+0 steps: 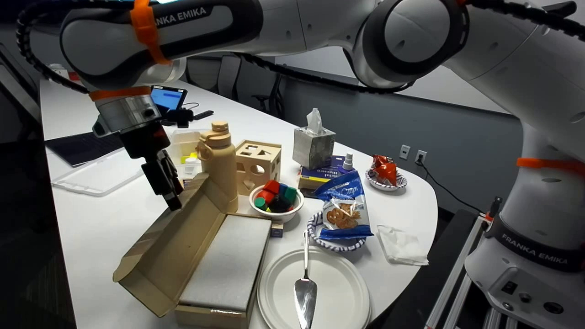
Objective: Close the cardboard box
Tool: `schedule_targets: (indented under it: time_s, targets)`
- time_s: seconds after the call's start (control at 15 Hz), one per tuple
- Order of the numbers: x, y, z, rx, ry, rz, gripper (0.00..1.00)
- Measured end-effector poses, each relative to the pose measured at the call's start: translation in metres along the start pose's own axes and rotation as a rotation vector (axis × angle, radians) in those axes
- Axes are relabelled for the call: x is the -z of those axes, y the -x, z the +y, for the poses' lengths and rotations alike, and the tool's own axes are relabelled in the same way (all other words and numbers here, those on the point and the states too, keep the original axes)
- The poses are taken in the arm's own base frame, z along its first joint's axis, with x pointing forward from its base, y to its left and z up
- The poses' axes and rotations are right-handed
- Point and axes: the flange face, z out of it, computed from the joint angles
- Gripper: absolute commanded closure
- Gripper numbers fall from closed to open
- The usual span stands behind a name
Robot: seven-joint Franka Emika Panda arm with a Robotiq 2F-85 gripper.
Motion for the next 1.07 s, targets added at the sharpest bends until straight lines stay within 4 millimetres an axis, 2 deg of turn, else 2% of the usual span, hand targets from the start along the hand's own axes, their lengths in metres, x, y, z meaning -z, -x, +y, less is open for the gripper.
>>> schedule_targets:
  time_s: [1.07]
  targets:
    - [0.007,0.011,-0.014,-0.033,-0.042,-0.084,0.0]
